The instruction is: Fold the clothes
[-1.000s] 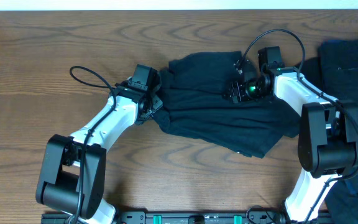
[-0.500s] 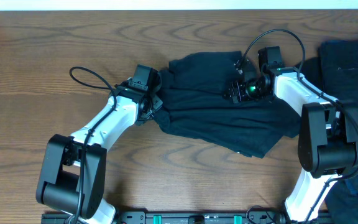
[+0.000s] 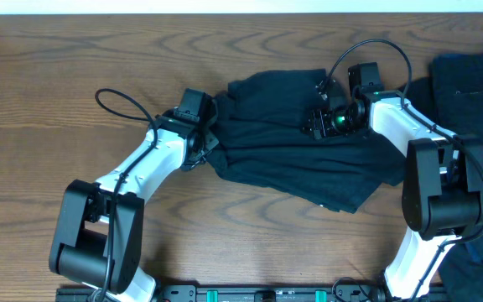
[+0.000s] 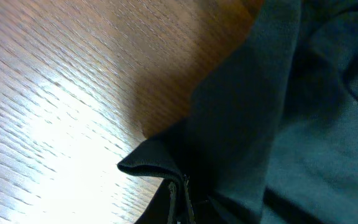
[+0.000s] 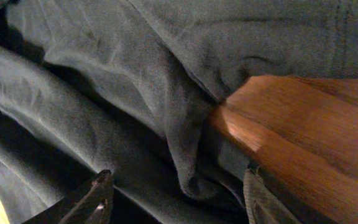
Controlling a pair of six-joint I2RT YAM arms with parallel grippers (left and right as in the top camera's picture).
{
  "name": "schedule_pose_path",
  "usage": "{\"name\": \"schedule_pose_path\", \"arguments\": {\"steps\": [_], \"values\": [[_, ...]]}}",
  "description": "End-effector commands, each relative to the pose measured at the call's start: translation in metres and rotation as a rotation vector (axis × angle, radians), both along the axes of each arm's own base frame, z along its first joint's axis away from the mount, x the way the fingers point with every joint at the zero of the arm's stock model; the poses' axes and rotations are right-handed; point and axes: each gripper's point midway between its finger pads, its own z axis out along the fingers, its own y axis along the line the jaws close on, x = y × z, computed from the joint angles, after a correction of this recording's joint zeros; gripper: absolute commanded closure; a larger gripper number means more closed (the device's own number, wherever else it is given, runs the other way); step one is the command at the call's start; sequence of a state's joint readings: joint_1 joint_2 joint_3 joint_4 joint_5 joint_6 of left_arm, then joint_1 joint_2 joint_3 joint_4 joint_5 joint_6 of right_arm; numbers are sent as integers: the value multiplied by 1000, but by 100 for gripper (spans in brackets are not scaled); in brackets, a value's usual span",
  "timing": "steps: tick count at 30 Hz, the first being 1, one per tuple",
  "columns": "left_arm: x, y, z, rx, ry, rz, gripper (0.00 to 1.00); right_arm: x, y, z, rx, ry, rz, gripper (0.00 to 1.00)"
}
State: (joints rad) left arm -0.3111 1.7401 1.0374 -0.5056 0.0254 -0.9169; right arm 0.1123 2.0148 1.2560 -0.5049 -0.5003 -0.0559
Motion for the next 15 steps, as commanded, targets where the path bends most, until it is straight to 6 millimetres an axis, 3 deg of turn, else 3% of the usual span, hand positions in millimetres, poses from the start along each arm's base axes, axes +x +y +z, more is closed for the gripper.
{"name": "schedule_pose_path", "arguments": {"steps": [1, 10, 15], "values": [[-7, 20, -5, 55, 33, -51, 94, 6, -6, 6, -25, -30, -3, 34], [-23, 70, 8, 82, 100, 9, 94, 6, -6, 6, -25, -30, -4, 34], [-37, 87, 6, 105, 162, 13, 94, 6, -6, 6, -25, -29, -4, 34]]}}
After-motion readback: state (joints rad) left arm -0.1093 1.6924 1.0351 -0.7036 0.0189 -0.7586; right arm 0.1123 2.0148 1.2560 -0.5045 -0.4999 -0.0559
